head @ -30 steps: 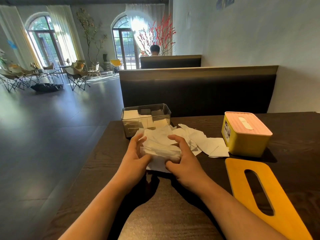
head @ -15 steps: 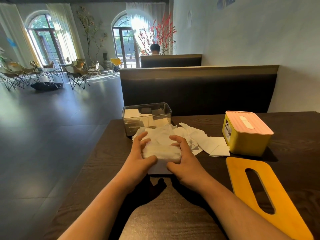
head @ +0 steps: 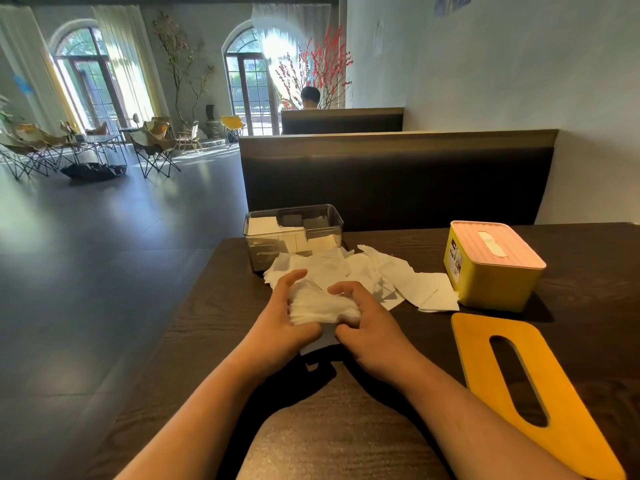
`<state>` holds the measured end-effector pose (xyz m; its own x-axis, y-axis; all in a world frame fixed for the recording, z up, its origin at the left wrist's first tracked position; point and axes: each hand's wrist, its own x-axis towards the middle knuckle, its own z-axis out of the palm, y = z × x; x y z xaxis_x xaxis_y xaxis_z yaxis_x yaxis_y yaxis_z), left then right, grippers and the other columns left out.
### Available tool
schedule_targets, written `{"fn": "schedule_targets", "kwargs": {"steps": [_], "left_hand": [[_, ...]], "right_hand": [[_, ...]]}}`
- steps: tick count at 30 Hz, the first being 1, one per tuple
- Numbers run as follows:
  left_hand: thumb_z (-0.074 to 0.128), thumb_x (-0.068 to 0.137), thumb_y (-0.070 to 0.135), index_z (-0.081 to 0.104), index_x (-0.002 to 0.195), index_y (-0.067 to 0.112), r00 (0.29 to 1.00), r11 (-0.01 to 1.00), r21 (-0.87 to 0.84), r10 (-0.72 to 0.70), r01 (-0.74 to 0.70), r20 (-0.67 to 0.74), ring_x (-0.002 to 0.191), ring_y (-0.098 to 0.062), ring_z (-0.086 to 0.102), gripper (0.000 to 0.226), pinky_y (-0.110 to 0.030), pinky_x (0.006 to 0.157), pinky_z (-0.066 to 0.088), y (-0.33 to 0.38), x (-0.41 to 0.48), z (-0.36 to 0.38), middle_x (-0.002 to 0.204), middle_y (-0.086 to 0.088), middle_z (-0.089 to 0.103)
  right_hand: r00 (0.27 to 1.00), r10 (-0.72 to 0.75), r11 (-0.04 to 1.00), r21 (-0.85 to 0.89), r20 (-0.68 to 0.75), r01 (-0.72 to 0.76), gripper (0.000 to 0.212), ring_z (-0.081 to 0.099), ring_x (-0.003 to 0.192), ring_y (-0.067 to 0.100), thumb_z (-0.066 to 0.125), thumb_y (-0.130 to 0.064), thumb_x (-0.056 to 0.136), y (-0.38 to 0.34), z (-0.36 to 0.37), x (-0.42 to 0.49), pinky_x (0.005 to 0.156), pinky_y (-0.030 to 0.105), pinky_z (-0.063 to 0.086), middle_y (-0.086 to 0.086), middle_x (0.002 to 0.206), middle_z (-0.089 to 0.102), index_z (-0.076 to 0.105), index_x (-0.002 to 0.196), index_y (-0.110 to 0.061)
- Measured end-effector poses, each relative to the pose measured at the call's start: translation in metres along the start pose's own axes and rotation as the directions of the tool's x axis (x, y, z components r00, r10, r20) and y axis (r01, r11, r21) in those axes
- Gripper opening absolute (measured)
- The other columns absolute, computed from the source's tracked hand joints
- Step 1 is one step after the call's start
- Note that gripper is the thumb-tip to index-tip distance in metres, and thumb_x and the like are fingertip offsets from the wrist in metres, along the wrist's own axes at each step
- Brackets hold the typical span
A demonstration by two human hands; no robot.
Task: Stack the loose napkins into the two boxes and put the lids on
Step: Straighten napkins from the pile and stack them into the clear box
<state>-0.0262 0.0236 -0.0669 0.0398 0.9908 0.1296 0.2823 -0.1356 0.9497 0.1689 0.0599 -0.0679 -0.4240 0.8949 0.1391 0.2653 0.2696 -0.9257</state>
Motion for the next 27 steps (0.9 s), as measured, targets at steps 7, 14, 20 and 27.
{"fn": "schedule_targets", "kwargs": {"steps": [7, 14, 20, 27], "left_hand": [[0.084, 0.082, 0.01, 0.02, 0.15, 0.059, 0.998, 0.999, 0.045, -0.018, 0.015, 0.058, 0.125, -0.009, 0.059, 0.106, -0.028, 0.098, 0.056, 0.004, 0.0, -0.008, 0.142, 0.01, 0.05], [0.082, 0.084, 0.006, 0.045, 0.137, 0.045, 0.998, 0.998, 0.051, -0.041, 0.038, 0.043, 0.107, -0.008, 0.07, 0.076, -0.026, 0.089, 0.059, 0.008, -0.003, -0.004, 0.128, 0.002, 0.061], [0.073, 0.086, -0.002, 0.052, 0.131, 0.039, 0.999, 0.999, -0.017, -0.032, 0.032, -0.03, 0.099, -0.018, 0.075, 0.064, -0.036, 0.083, 0.064, 0.009, -0.004, 0.003, 0.128, -0.006, 0.062], [0.075, 0.084, 0.002, 0.049, 0.129, 0.045, 0.998, 0.998, 0.034, -0.05, 0.052, -0.048, 0.099, -0.018, 0.074, 0.068, -0.042, 0.088, 0.064, 0.007, -0.002, 0.008, 0.127, -0.004, 0.062]], "right_hand": [[0.997, 0.034, 0.999, -0.025, 0.07, -0.032, 0.068, 0.067, 0.101, 0.012, 0.064, -0.002, 0.085, -0.002, -0.005, -0.002, 0.071, 0.022, 0.055, -0.009, 0.129, 0.056, 0.05, 0.126, -0.054], [0.996, 0.073, 0.997, 0.035, 0.043, -0.074, 0.061, 0.063, 0.107, 0.009, 0.066, -0.002, 0.088, -0.003, -0.008, -0.002, 0.085, 0.024, 0.059, -0.008, 0.124, 0.057, 0.051, 0.128, -0.044], [0.996, 0.091, 0.992, 0.095, -0.022, -0.089, 0.058, 0.07, 0.1, 0.02, 0.057, 0.004, 0.091, -0.003, -0.005, 0.0, 0.08, 0.039, 0.062, 0.0, 0.118, 0.065, 0.056, 0.124, -0.045], [0.996, 0.085, 0.996, 0.02, 0.015, -0.085, 0.07, 0.062, 0.114, 0.015, 0.065, -0.005, 0.088, 0.002, -0.002, 0.004, 0.091, 0.033, 0.061, -0.002, 0.135, 0.054, 0.044, 0.136, -0.051]]}}
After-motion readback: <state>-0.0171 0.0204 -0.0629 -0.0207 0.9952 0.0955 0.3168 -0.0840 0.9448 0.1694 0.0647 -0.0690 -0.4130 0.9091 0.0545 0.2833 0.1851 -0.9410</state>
